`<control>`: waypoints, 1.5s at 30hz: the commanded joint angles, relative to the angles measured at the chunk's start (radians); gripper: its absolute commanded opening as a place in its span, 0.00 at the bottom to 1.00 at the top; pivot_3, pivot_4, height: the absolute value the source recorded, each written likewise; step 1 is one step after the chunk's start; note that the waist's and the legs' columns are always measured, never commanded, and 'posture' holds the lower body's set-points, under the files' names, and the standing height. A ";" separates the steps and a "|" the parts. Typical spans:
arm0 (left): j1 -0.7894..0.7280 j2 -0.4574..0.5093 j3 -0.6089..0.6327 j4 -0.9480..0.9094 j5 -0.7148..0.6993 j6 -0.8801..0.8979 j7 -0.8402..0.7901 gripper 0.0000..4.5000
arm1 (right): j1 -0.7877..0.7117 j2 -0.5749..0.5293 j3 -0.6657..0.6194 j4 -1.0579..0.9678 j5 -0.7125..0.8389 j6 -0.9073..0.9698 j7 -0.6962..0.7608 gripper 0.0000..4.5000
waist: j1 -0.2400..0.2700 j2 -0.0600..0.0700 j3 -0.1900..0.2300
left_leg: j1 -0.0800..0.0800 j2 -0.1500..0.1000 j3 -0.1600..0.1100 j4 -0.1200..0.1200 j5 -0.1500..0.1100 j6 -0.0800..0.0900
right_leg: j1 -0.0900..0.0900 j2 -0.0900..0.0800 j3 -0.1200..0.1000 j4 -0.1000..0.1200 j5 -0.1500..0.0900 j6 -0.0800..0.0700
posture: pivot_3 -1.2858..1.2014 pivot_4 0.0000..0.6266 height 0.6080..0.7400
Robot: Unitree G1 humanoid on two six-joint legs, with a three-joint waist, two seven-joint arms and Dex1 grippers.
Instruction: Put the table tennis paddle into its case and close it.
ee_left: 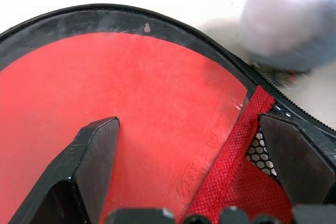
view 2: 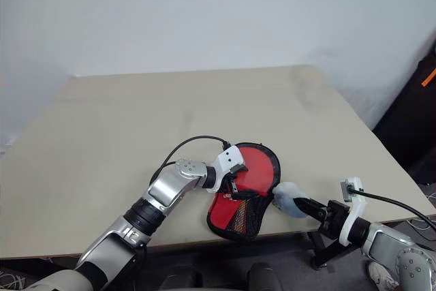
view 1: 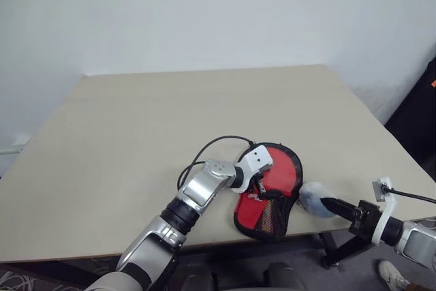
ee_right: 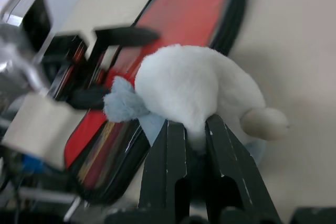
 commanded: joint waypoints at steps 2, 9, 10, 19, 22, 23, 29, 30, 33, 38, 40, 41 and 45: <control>0.040 0.025 -0.028 0.080 0.037 0.062 -0.001 1.00 | 0.056 -0.040 0.051 -0.061 0.019 -0.019 0.090 0.00 | 0.000 -0.001 0.000 | 0.000 0.000 0.000 0.002 -0.002 0.000 | 0.000 0.000 0.000 0.000 0.000 0.000 | 0.52 0.00 1.00; 0.043 0.030 -0.021 0.080 0.035 0.064 0.000 1.00 | 0.141 -0.060 0.059 -0.138 0.066 -0.021 0.146 0.00 | -0.001 -0.001 0.000 | 0.000 0.000 0.000 0.007 -0.008 0.002 | 0.004 -0.001 -0.001 -0.004 -0.001 0.002 | 0.52 0.00 1.00; 0.043 0.031 -0.020 0.081 0.034 0.065 0.000 1.00 | 0.153 -0.062 0.061 -0.148 0.073 -0.017 0.148 0.00 | -0.001 -0.001 0.000 | 0.000 0.000 0.000 0.007 -0.009 0.002 | 0.004 -0.001 -0.001 -0.005 -0.001 0.002 | 0.52 0.00 1.00; 0.043 0.031 -0.015 0.080 0.033 0.071 0.000 1.00 | 0.237 -0.095 0.108 -0.246 0.104 -0.012 0.170 0.00 | -0.004 -0.003 0.000 | 0.000 0.001 0.000 0.008 -0.011 0.005 | 0.008 -0.002 -0.003 -0.015 -0.001 0.002 | 0.52 0.00 1.00; 0.042 0.032 -0.015 0.080 0.033 0.073 -0.003 1.00 | 0.234 -0.164 0.134 -0.257 0.074 -0.014 0.213 0.00 | -0.005 -0.002 0.000 | 0.000 0.002 0.000 0.008 -0.011 0.005 | 0.008 -0.002 -0.003 -0.016 -0.001 0.002 | 0.52 0.00 1.00; 0.041 0.032 -0.015 0.080 0.033 0.074 -0.004 1.00 | 0.229 -0.182 0.142 -0.252 0.068 -0.018 0.223 0.00 | -0.005 -0.003 0.001 | 0.000 0.002 0.000 0.008 -0.012 0.005 | 0.009 -0.002 -0.003 -0.016 -0.001 0.002 | 0.52 0.00 1.00; 0.037 0.032 -0.014 0.081 0.034 0.075 -0.005 1.00 | 0.064 -0.226 0.137 -0.139 0.110 -0.015 0.255 0.00 | -0.005 -0.005 0.001 | 0.000 0.001 0.000 0.010 -0.013 0.005 | 0.009 -0.003 -0.004 -0.017 -0.001 0.002 | 0.52 0.00 1.00; 0.036 0.032 -0.013 0.083 0.034 0.074 -0.005 1.00 | 0.042 -0.224 0.136 -0.136 0.120 -0.011 0.253 0.00 | -0.004 -0.005 0.001 | 0.000 0.001 0.000 0.010 -0.013 0.005 | 0.009 -0.003 -0.004 -0.017 -0.001 0.002 | 0.52 0.00 1.00; 0.035 0.032 -0.011 0.084 0.035 0.074 -0.004 1.00 | -0.044 -0.208 0.122 -0.113 0.164 0.005 0.225 0.00 | -0.005 -0.005 0.002 | 0.000 0.001 0.000 0.010 -0.013 0.005 | 0.009 -0.003 -0.005 -0.017 -0.001 0.002 | 0.52 0.00 1.00; 0.035 0.031 -0.011 0.084 0.036 0.072 -0.003 1.00 | -0.137 -0.202 0.155 -0.063 0.138 0.009 0.186 0.00 | -0.003 -0.006 0.002 | 0.000 0.001 0.000 0.010 -0.013 0.005 | 0.008 -0.003 -0.005 -0.018 -0.001 0.002 | 0.52 0.00 1.00; 0.036 0.032 -0.011 0.083 0.037 0.071 -0.003 1.00 | -0.159 -0.192 0.169 -0.043 0.122 -0.002 0.180 0.00 | -0.004 -0.005 0.002 | 0.000 0.001 0.000 0.010 -0.013 0.005 | 0.008 -0.003 -0.005 -0.018 -0.001 0.002 | 0.52 0.00 1.00; 0.036 0.032 -0.011 0.083 0.037 0.071 -0.003 1.00 | -0.171 -0.172 0.181 -0.031 0.112 -0.014 0.164 0.00 | -0.003 -0.005 0.002 | 0.000 0.001 0.000 0.010 -0.013 0.005 | 0.008 -0.003 -0.005 -0.018 -0.001 0.002 | 0.52 0.00 1.00; 0.038 0.033 -0.010 0.079 0.038 0.073 -0.002 1.00 | -0.189 -0.055 0.171 0.001 0.085 -0.052 0.037 0.00 | -0.004 -0.005 0.002 | 0.001 0.001 0.000 0.010 -0.013 0.005 | 0.008 -0.002 -0.005 -0.017 -0.001 0.002 | 0.52 0.00 1.00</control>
